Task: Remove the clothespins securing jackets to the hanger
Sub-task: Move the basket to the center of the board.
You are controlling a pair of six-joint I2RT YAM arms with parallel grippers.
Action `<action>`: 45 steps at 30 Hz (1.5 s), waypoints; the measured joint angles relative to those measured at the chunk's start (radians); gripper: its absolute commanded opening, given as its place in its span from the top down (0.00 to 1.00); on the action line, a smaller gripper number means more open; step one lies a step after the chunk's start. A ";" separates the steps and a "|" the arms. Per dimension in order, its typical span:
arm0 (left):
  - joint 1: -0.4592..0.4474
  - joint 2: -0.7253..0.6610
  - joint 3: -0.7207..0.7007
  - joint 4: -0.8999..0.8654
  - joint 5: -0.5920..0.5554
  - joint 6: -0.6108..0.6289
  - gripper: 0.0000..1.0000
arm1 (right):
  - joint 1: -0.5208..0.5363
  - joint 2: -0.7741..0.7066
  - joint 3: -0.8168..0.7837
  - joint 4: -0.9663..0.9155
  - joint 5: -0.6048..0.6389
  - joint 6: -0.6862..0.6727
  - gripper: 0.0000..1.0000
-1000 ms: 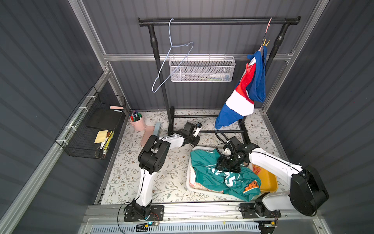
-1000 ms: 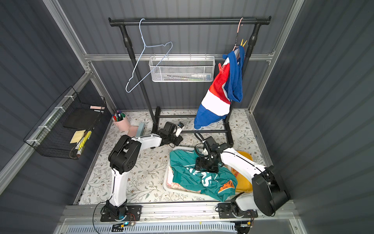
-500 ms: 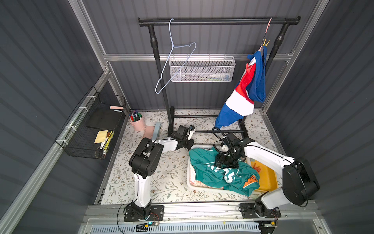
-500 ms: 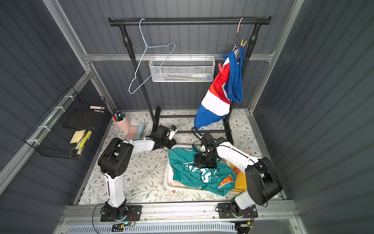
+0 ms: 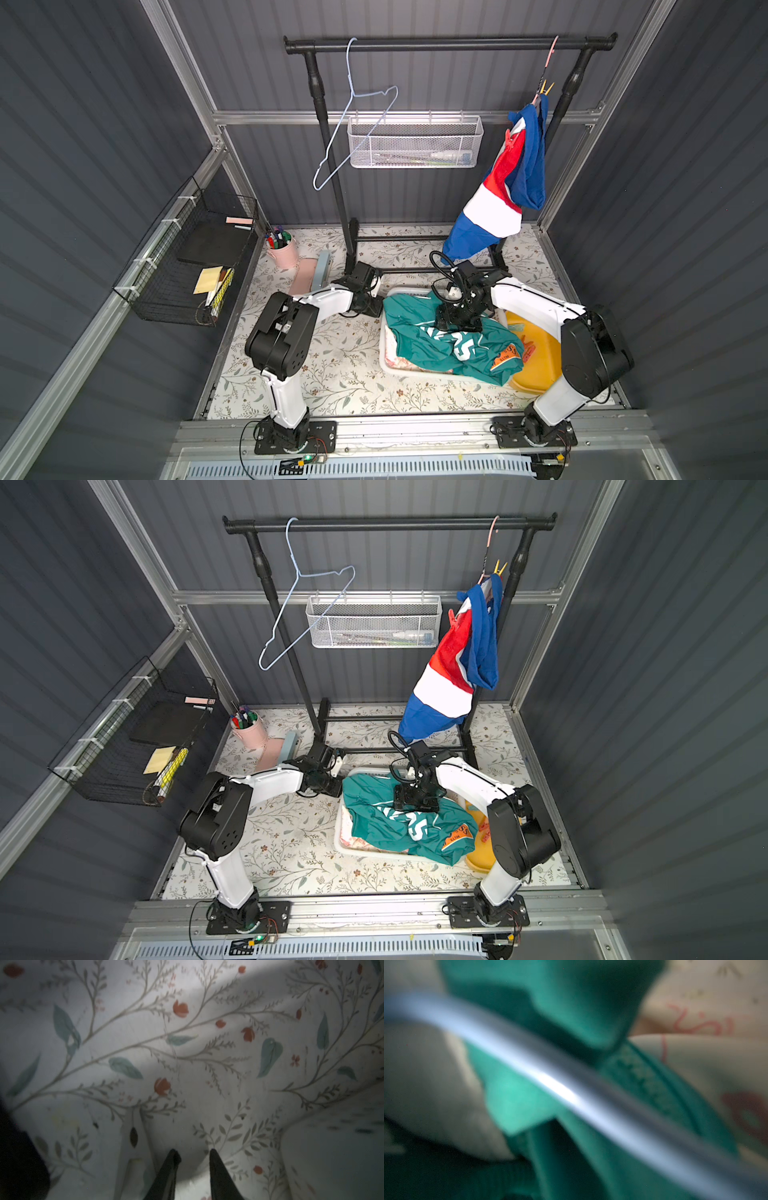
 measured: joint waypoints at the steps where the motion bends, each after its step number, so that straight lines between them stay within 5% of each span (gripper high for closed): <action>1: 0.003 -0.012 -0.013 -0.007 0.000 -0.013 0.68 | 0.000 0.010 0.010 0.003 0.000 -0.001 0.14; 18: 0.015 -0.305 0.080 0.009 -0.037 -0.095 0.35 | -0.070 0.053 0.044 0.070 -0.081 -0.026 0.16; 25: 0.019 -0.254 -0.061 0.116 -0.040 -0.139 0.29 | -0.075 -0.016 -0.069 0.189 -0.087 -0.067 0.16; 35: 0.084 -0.041 -0.053 0.139 -0.085 -0.102 0.29 | -0.079 -0.043 -0.124 0.272 -0.102 -0.038 0.17; 45: 0.092 -0.018 -0.013 0.140 -0.103 -0.011 0.34 | -0.079 -0.049 -0.133 0.283 -0.102 -0.027 0.17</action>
